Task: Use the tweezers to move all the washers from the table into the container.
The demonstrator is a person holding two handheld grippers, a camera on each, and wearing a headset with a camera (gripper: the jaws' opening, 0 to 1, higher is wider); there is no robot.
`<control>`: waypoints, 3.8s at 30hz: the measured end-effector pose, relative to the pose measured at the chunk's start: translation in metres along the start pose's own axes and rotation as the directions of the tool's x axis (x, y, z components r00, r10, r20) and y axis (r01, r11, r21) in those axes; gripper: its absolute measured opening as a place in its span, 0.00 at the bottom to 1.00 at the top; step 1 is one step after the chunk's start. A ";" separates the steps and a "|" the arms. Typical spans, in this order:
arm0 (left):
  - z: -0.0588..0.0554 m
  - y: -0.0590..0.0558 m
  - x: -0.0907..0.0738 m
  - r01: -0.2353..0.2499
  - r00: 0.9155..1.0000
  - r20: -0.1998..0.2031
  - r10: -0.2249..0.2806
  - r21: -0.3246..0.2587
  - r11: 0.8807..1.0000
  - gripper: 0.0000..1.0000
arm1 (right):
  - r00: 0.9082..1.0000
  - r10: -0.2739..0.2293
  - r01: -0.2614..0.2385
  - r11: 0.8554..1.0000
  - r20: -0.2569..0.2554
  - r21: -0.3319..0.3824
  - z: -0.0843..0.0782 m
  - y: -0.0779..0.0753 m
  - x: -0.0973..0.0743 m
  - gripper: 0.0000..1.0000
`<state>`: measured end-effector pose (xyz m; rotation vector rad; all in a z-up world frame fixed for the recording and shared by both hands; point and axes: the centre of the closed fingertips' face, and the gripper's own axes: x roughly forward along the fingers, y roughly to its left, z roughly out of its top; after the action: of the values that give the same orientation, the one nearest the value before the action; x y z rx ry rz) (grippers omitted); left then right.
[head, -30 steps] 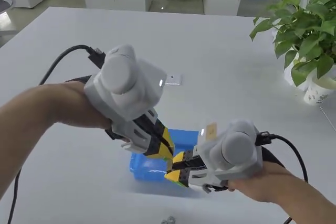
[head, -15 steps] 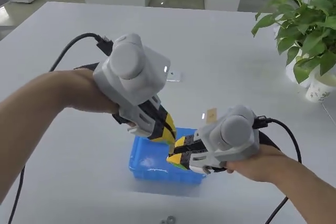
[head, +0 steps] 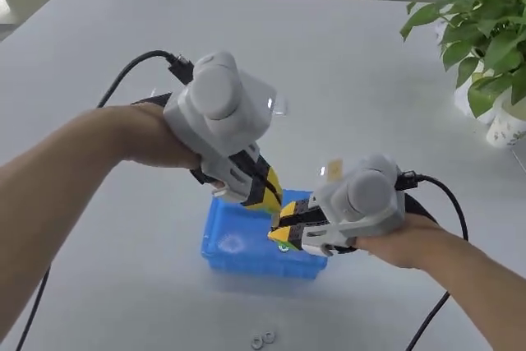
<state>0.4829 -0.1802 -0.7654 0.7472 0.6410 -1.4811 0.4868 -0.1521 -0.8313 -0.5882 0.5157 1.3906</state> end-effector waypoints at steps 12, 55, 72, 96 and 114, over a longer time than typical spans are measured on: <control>-0.009 0.005 0.014 0.010 1.000 -0.004 -0.010 -0.011 1.000 0.06 | 1.000 0.015 -0.015 1.000 -0.025 0.000 -0.014 -0.006 0.013 0.10; -0.006 0.003 0.006 -0.006 1.000 0.026 0.006 -0.026 1.000 0.06 | 0.999 0.006 -0.007 1.000 -0.041 -0.025 -0.009 -0.004 0.007 0.11; 0.011 -0.012 -0.020 -0.028 0.999 0.040 0.028 -0.019 0.999 0.06 | 1.000 -0.015 0.015 0.999 -0.008 -0.047 0.017 0.008 -0.014 0.11; 0.025 -0.050 -0.032 -0.042 0.999 0.025 0.042 -0.001 0.999 0.06 | 0.999 -0.030 0.031 0.997 0.009 -0.066 0.030 0.043 -0.027 0.11; 0.017 -0.077 -0.021 -0.030 0.999 0.027 0.031 -0.022 0.999 0.06 | 1.000 -0.021 0.021 0.998 0.004 -0.052 0.018 0.074 -0.022 0.11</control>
<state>0.4045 -0.1769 -0.7423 0.7161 0.6209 -1.4525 0.4110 -0.1508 -0.8092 -0.6317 0.4707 1.3879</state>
